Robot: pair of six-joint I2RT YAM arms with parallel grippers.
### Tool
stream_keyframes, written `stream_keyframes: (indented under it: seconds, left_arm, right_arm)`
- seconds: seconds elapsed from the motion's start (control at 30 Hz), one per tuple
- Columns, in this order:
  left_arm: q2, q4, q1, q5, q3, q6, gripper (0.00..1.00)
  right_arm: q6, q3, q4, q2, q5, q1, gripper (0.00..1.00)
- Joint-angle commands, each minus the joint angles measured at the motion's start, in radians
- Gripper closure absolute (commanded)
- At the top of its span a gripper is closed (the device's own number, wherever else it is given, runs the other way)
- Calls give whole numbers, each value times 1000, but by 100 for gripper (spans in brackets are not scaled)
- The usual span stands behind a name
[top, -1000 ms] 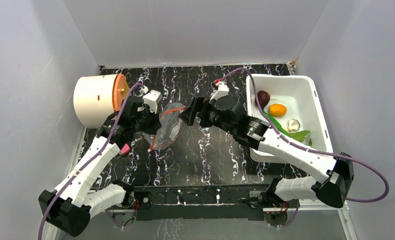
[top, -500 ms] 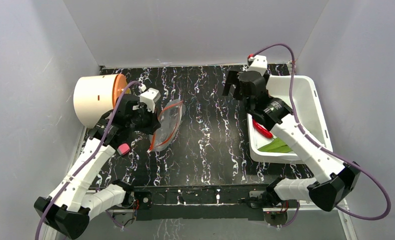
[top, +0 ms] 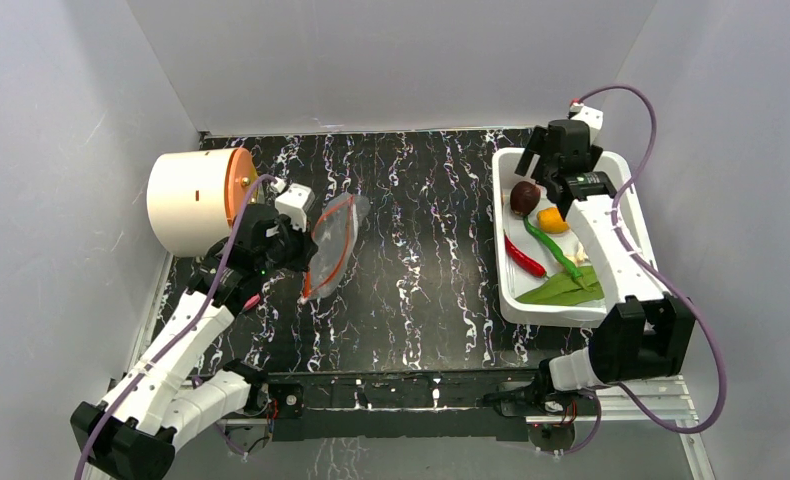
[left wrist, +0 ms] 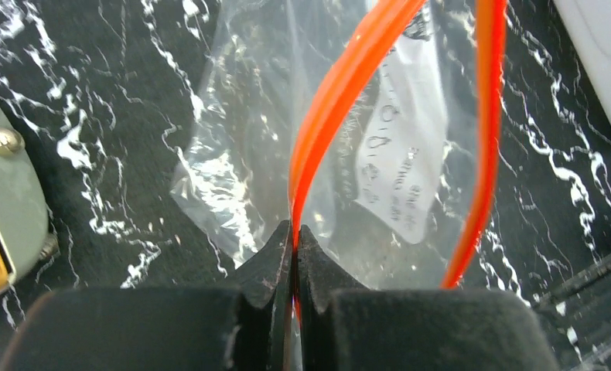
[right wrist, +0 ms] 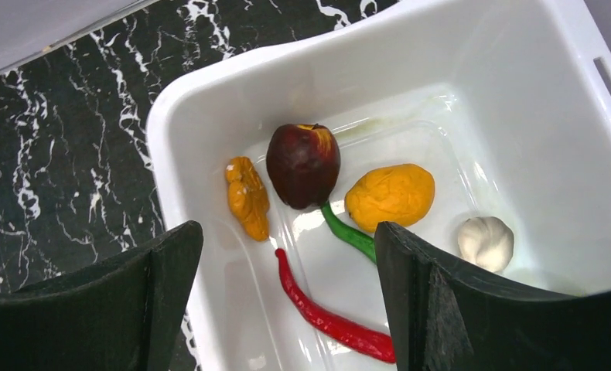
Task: Place the food in the zip-top bag and seal the zipper
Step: Pick up the fake fruit from the bin.
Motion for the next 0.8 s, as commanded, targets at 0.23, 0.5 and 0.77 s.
stream_keyframes:
  seconds: [0.23,0.5,0.77]
  left_arm:
    - [-46,221,0,33,-129,29,100]
    - [-38,226,0,32,-133,21,100]
    - [-47,225,0,32,-140,21,100]
  right_arm:
    - [1,-94,223,87,-227,-136,17]
    - [-28,-128,316,172,-228,-136,8]
    - [-69,-108,362,280,-241,-147,30]
